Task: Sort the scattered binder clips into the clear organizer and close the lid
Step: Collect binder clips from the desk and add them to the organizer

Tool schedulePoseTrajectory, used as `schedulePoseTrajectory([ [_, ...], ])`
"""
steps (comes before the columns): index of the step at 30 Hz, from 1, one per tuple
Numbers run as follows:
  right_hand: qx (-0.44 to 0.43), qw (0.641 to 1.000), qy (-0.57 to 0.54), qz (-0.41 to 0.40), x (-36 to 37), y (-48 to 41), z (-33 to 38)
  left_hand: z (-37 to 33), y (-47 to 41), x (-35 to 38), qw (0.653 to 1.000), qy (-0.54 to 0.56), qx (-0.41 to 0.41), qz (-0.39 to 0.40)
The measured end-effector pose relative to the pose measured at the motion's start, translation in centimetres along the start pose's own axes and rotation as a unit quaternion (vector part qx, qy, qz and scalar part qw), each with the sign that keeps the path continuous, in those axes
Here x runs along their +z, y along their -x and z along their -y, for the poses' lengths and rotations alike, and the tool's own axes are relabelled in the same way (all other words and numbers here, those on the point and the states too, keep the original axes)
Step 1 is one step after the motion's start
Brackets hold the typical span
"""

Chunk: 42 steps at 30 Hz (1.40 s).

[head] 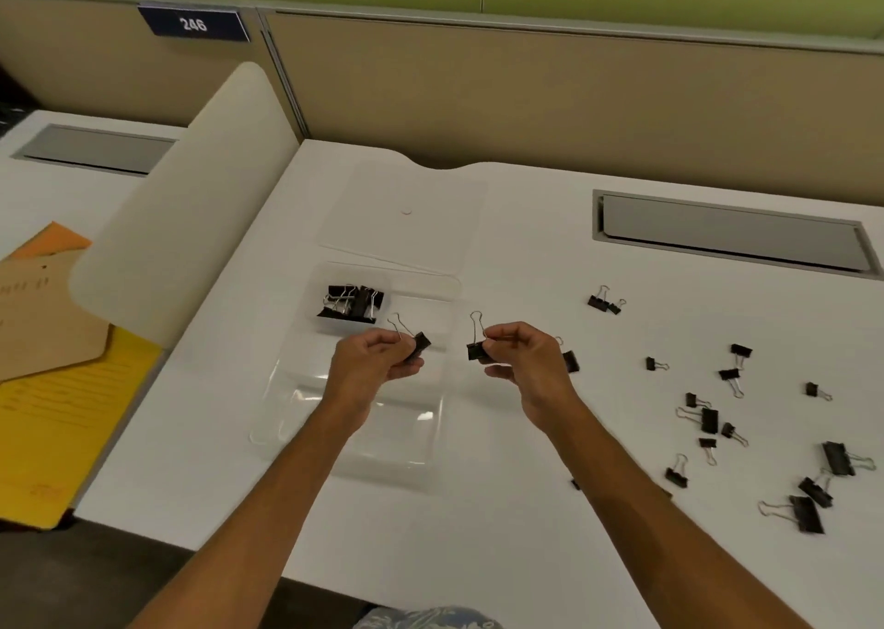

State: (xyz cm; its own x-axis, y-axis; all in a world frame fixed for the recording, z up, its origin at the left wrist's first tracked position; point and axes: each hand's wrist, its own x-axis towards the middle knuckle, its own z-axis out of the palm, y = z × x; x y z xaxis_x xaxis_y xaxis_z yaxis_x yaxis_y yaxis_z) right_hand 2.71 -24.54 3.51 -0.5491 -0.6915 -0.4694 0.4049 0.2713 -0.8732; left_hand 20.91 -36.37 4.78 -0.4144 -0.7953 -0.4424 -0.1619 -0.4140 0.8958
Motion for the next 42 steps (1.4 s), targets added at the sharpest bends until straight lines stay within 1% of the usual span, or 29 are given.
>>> schedulePoseTrajectory([
  [2,0.005,1.0,0.003,-0.027,1.7,-1.0,0.1,-1.0,-2.1,-1.2,0.998,-0.052,0.016,-0.009],
  [3,0.007,0.999,0.002,-0.039,2.4,-1.4,0.2,-1.5,-3.3,-1.5,0.994,-0.099,0.033,-0.017],
  [5,0.006,0.998,0.008,-0.061,3.5,-2.0,0.3,-2.5,-5.5,-1.8,0.976,-0.203,0.074,-0.025],
  [7,0.0,0.997,0.021,-0.08,4.2,-2.2,0.4,-3.1,-7.7,-1.8,0.953,-0.285,0.105,-0.015],
  [9,-0.007,0.995,0.039,-0.096,4.8,-2.3,0.5,-3.3,-9.9,-1.5,0.92,-0.372,0.122,0.006],
  [12,-0.014,0.99,0.069,-0.123,5.3,-2.4,0.5,-3.2,-12.0,-0.8,0.868,-0.479,0.125,0.043],
  [15,-0.015,0.984,0.1,-0.146,5.5,-2.5,0.5,-3.0,-12.7,0.0,0.794,-0.581,0.163,0.081],
  [17,-0.015,0.979,0.123,-0.162,5.8,-2.7,0.6,-2.9,-12.9,0.3,0.756,-0.622,0.179,0.096],
  [21,-0.016,0.968,0.182,-0.17,6.4,-3.2,0.9,-2.5,-13.1,0.2,0.689,-0.68,0.226,0.107],
  [23,-0.018,0.963,0.209,-0.168,6.8,-3.5,0.9,-2.3,-13.5,-0.2,0.668,-0.692,0.248,0.114],
  [25,-0.026,0.956,0.24,-0.166,7.3,-4.0,0.8,-2.0,-13.9,-0.8,0.679,-0.676,0.264,0.114],
  [28,-0.048,0.942,0.287,-0.169,8.2,-4.8,1.0,-2.1,-14.2,-1.8,0.759,-0.584,0.275,0.088],
  [29,-0.057,0.935,0.305,-0.171,8.6,-5.1,1.0,-2.2,-14.0,-2.1,0.782,-0.555,0.276,0.068],
  [30,-0.065,0.926,0.33,-0.171,9.0,-5.4,1.1,-2.2,-13.7,-2.4,0.797,-0.537,0.271,0.052],
  [33,-0.088,0.885,0.43,-0.156,10.2,-6.4,1.0,-1.9,-13.0,-3.3,0.806,-0.526,0.271,0.033],
  [36,-0.116,0.829,0.53,-0.139,11.1,-7.0,0.8,-1.7,-12.2,-3.6,0.823,-0.501,0.265,0.025],
  [38,-0.132,0.798,0.575,-0.124,11.5,-7.0,1.0,-1.6,-11.9,-3.7,0.835,-0.482,0.264,0.018],
  [40,-0.15,0.768,0.613,-0.107,11.5,-7.0,1.2,-1.5,-11.6,-3.8,0.835,-0.481,0.266,0.017],
  [42,-0.161,0.749,0.635,-0.096,11.6,-6.9,1.2,-1.4,-11.4,-3.7,0.834,-0.483,0.266,0.021],
])
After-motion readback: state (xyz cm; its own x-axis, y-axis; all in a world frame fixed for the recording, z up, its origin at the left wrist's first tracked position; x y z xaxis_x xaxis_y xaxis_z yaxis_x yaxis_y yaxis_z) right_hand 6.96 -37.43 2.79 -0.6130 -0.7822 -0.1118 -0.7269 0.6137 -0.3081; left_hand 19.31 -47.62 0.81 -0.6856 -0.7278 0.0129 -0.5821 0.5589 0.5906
